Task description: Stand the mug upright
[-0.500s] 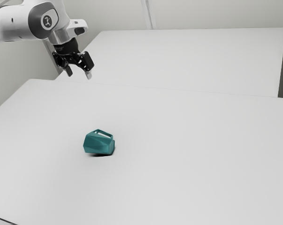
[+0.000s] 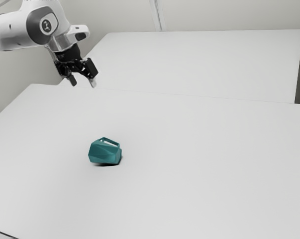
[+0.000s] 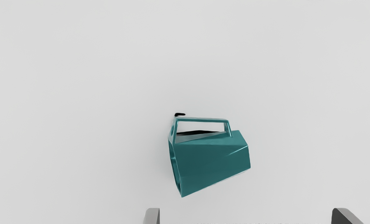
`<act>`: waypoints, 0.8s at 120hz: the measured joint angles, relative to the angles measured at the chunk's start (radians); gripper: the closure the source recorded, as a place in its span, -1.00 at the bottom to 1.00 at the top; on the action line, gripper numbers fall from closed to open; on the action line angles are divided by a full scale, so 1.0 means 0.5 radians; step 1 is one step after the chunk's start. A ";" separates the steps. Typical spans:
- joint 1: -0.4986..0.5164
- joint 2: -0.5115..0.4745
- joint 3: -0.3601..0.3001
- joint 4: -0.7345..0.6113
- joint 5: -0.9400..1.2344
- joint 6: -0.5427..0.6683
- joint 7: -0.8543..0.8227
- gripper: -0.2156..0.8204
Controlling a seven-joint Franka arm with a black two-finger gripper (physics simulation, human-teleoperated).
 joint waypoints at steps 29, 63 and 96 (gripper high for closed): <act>0.167 -0.004 0.261 -0.337 -0.527 -0.017 0.302 -0.58; 0.277 0.168 0.277 -0.533 -0.851 -0.001 0.722 -0.58; 0.378 0.354 0.278 -0.707 -1.130 0.080 1.121 -0.58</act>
